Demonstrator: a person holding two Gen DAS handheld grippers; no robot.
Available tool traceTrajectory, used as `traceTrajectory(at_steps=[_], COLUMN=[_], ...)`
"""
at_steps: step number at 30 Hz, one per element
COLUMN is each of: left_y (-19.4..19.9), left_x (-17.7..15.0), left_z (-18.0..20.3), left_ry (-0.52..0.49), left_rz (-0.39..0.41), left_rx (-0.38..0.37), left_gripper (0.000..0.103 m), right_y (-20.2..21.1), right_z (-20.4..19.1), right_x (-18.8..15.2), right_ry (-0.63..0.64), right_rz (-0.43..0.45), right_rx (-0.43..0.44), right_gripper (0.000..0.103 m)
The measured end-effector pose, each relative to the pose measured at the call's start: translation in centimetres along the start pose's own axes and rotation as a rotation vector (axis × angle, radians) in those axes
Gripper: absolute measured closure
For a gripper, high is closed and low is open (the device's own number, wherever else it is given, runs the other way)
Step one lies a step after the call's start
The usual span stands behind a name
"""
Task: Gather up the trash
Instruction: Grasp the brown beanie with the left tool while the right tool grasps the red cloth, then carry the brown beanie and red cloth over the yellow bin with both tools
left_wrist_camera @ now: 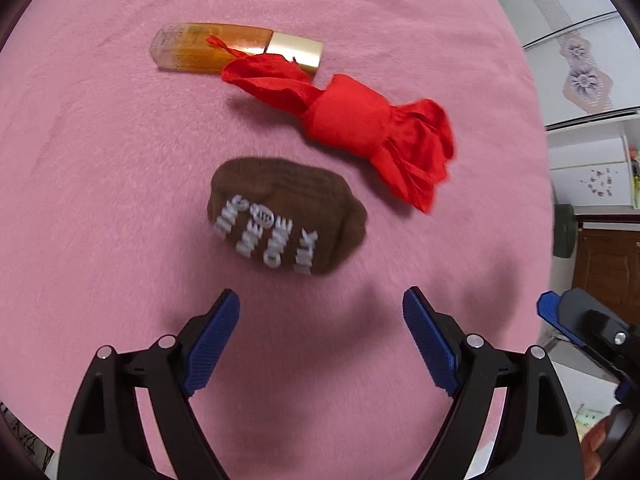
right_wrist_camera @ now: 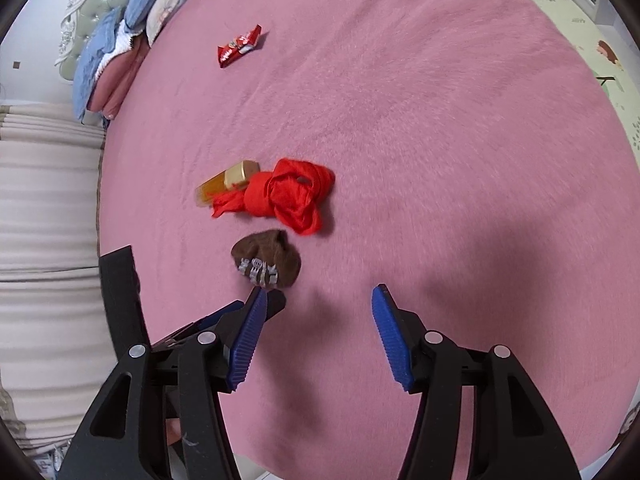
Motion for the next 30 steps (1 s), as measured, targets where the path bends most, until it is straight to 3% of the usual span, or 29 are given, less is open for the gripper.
traceTrajectory(at_steps=[6,11,17,19,21,26,30], left_y=[-3.1,-4.1,-3.6,-3.5,-3.5,-3.0,-1.7], left_x=[3.1,4.2,4.2,4.3,4.3,4.3,3.7], left_z=[0.0,-0.5,-2.9,-3.7,-4.6,-5.8,-7.0], left_ry=[0.016,0.071,0.132,0.15,0.17,0.185,0.187], left_rz=[-0.03,-0.063,-0.056,-0.062,-0.069,-0.069,-0.05], left_rx=[0.046,0.017,-0.01,-0.027,-0.047,-0.089,-0.095], left_gripper=[0.02,0.021,0.049,0.063,0.072,0.082,0.082], right_y=[-2.7,-5.2,-8.3,-9.3,-10.0,-10.7,-10.0], right_z=[-0.4,-0.9,-1.4,-1.4,-1.4,-1.4,-1.8], right_x=[3.1,5.5,7.1,7.1,6.9,6.1,5.0], right_ry=[0.025,0.044,0.051,0.052,0.046,0.042,0.071], right_rz=[-0.047,-0.074,-0.115,-0.134,-0.146,-0.154,-0.14], right_rx=[-0.012,-0.029,-0.024,-0.033,-0.039,-0.032,-0.04], right_gripper=[0.043,0.037,0.036,0.037,0.042,0.085,0.093])
Point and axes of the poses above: each gripper's, at about its wrist camera, not at the fingertips, and y roughly against the way its jaws point, z to its right, x to its top, the point moved 5 cm from there along -y, roughly the way its jaws point, and after that the axes turned 6 degrees about x, right-handed, at the moved point
